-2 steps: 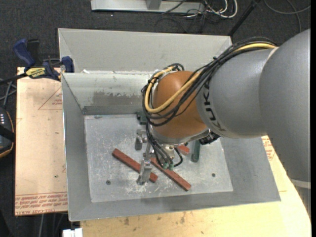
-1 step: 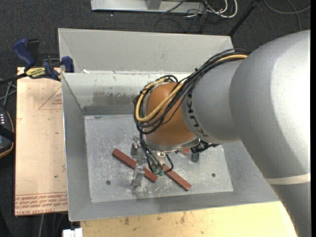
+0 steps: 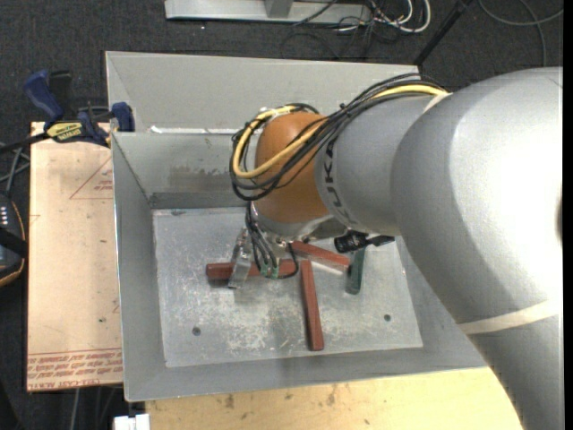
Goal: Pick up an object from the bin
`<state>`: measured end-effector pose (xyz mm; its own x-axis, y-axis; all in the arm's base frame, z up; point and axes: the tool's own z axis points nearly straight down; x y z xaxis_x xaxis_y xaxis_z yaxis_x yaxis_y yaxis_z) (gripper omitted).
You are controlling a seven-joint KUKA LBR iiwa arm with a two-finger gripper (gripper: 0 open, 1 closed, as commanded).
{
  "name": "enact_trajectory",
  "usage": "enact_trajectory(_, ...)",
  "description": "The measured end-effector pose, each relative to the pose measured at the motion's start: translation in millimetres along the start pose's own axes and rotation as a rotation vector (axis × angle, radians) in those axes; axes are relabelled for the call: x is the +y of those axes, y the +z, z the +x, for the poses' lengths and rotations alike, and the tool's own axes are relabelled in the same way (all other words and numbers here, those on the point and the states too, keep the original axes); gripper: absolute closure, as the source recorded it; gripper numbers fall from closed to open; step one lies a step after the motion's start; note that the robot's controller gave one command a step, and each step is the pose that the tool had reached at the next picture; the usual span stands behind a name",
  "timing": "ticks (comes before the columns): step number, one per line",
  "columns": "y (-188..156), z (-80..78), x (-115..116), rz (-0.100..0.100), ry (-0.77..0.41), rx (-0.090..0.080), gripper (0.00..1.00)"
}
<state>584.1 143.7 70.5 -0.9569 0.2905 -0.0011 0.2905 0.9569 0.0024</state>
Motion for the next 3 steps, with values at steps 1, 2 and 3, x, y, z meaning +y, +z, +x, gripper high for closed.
enact_trajectory(1, 0.0, 0.0, 0.0, 0.000, 0.001, 0.000, 1.00)
enact_trajectory(2, -155.5, 27.4, 12.3, -0.004, -0.049, -0.007, 1.00)
enact_trajectory(3, -150.6, 28.0, 11.3, 0.000, -0.048, 0.000, 0.00)
